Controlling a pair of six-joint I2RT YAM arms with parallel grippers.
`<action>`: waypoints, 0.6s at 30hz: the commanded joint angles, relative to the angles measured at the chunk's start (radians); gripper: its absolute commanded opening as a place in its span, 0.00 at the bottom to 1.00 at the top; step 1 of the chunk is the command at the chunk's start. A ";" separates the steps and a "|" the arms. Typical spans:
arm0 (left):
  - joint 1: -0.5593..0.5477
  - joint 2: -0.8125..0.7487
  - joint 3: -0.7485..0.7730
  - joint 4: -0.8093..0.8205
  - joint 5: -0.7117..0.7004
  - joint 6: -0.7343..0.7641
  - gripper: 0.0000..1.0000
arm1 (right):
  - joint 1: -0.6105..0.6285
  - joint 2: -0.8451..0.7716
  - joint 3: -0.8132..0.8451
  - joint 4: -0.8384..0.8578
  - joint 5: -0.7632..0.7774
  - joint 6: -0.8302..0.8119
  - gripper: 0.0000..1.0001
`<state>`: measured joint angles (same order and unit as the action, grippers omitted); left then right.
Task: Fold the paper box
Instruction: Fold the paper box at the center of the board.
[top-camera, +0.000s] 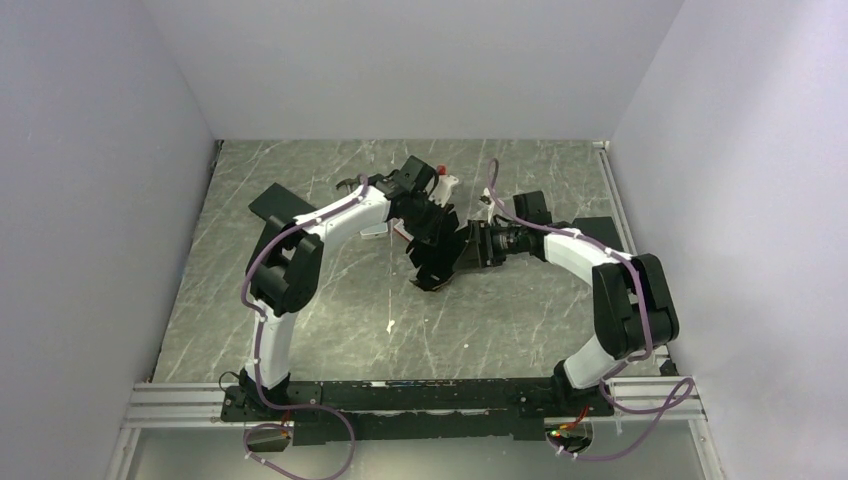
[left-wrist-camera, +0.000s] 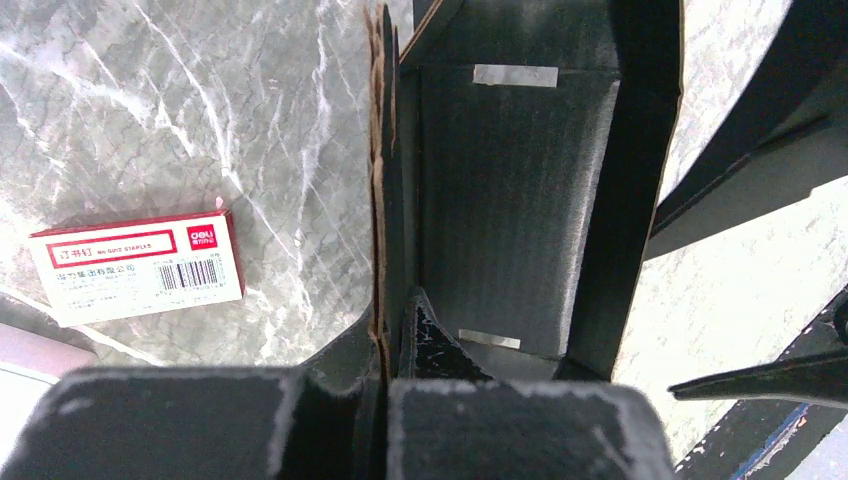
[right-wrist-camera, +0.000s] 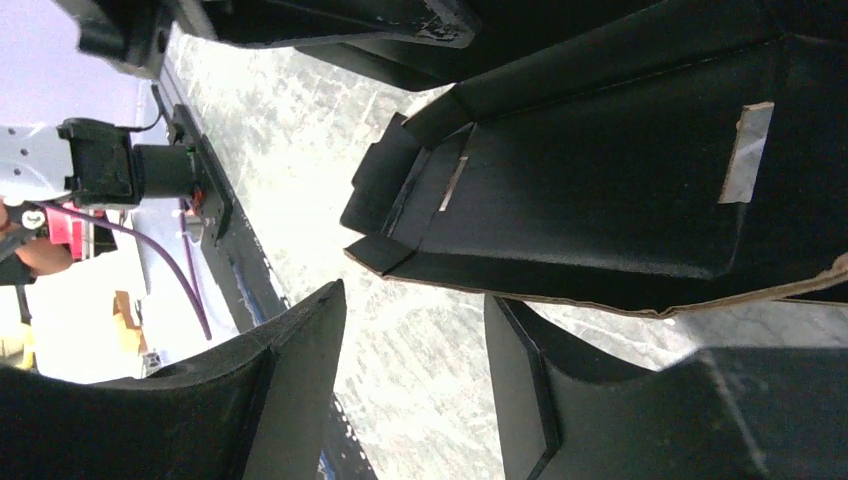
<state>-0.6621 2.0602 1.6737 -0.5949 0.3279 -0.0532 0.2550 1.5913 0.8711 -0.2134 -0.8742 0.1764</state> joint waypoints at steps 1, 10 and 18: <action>-0.013 -0.024 0.017 0.006 0.005 0.080 0.00 | -0.016 -0.058 0.012 -0.054 -0.078 -0.156 0.53; -0.015 -0.042 0.017 0.009 0.017 0.095 0.00 | -0.017 -0.164 0.132 -0.499 -0.183 -1.080 0.37; -0.023 -0.027 0.027 0.000 0.041 0.098 0.00 | -0.008 -0.136 0.084 -0.667 -0.034 -1.957 0.52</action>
<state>-0.6716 2.0602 1.6737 -0.5957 0.3340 0.0044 0.2409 1.4334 0.9779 -0.7719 -0.9833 -1.2243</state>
